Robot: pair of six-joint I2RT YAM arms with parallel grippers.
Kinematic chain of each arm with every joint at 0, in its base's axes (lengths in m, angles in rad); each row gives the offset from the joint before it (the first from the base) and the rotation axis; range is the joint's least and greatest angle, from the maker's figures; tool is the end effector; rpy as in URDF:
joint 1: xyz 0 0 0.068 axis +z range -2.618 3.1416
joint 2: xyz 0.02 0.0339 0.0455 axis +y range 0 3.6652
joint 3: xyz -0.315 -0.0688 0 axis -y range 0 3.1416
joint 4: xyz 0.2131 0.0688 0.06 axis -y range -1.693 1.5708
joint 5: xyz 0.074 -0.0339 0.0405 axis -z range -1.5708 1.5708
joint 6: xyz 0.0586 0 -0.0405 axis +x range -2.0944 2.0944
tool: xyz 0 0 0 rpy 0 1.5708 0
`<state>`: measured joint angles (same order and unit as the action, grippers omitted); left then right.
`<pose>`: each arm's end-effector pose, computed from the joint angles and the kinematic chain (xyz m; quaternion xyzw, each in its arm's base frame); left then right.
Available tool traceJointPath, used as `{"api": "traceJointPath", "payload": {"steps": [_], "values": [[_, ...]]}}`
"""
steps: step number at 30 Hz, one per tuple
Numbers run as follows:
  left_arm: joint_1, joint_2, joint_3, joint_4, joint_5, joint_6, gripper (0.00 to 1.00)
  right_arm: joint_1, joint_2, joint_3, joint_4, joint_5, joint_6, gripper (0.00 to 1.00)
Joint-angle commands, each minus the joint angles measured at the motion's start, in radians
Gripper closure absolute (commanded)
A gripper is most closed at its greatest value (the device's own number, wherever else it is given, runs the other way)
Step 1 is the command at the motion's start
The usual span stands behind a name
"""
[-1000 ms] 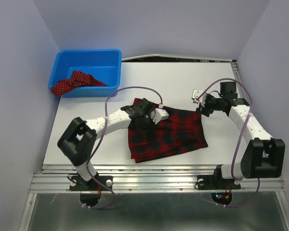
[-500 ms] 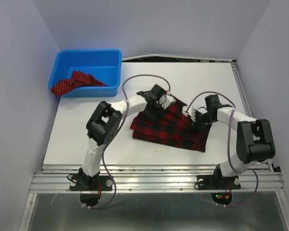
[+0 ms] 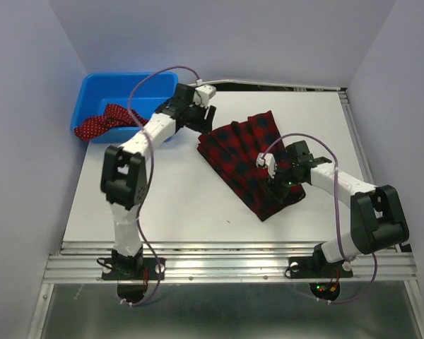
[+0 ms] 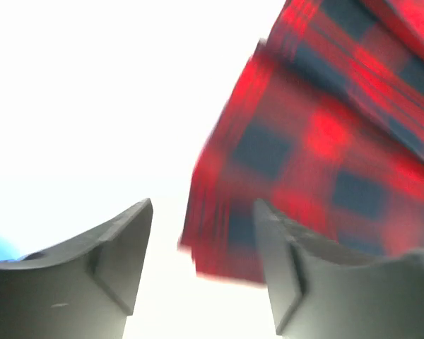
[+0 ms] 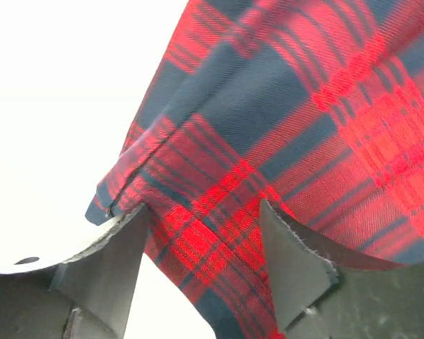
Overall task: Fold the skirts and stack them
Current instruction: Fold the skirt
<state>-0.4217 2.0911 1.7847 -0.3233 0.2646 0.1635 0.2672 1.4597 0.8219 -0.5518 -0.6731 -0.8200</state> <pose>0.4530 -0.2200 0.3029 0.3121 0.8287 -0.1745 0.4305 0.2185 0.0977 0.2367 -0.5329 0.7609 0.2631 0.2605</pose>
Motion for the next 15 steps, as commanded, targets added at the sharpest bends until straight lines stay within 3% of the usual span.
{"api": "traceJointPath", "payload": {"steps": [1, 5, 8, 15], "values": [[-0.023, -0.388, -0.338, 0.215, 0.163, -0.209, 0.28, -0.005, 0.01, 0.122, 0.14, 0.085, 0.421, 0.29], [-0.025, -0.613, -0.663, 0.363, 0.251, -0.451, 0.3, -0.005, 0.001, 0.238, 0.147, 0.141, 0.554, 0.3], [-0.034, -0.661, -0.831, 0.454, 0.278, -0.584, 0.33, 0.018, -0.012, 0.278, 0.136, 0.13, 0.59, 0.32], [-0.083, -0.609, -0.966, 0.581, 0.275, -0.768, 0.34, 0.115, 0.024, 0.293, 0.061, 0.18, 0.613, 0.34]]}}
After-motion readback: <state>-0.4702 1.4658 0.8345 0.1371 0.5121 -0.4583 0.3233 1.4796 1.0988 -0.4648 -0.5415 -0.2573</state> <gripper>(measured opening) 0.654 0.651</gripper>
